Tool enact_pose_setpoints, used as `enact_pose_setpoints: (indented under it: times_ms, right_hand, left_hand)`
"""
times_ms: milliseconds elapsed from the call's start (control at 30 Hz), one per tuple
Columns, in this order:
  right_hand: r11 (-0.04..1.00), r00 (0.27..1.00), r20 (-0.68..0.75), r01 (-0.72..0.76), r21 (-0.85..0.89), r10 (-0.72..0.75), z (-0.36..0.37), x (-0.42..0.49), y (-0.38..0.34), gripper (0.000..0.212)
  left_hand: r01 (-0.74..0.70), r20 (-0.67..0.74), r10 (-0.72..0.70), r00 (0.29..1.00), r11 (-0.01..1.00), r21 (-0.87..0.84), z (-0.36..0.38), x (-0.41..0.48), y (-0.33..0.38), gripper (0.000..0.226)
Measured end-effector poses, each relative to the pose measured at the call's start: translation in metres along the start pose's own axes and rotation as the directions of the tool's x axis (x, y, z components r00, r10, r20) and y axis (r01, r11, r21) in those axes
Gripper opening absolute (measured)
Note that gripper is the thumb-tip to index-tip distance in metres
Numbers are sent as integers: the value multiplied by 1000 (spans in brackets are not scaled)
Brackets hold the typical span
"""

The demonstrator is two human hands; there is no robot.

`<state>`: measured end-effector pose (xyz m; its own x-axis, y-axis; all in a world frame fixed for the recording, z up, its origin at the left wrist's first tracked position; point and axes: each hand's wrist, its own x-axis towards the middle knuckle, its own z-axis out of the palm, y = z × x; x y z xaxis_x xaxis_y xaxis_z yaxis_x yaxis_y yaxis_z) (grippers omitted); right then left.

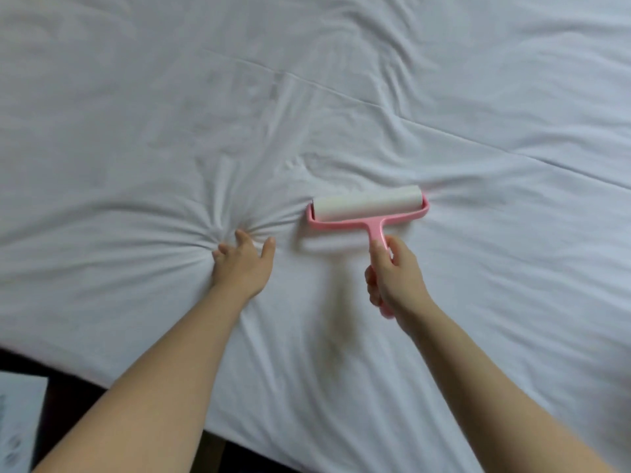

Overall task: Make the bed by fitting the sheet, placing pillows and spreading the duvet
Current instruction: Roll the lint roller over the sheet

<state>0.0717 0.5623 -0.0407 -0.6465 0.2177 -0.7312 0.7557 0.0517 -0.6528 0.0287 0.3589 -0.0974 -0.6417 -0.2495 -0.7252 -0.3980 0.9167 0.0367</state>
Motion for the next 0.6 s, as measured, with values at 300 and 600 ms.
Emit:
enact_pose_setpoints:
  times_ms: [300, 600]
  right_hand:
    - [996, 997, 35, -65, -57, 67, 16, 78, -73, 38]
    - [984, 984, 51, -169, -50, 172, 25, 122, -129, 53]
  left_hand:
    - [199, 84, -189, 978, 971, -133, -10, 13, 36, 102]
    - [410, 125, -391, 912, 870, -275, -3, 35, 60, 121]
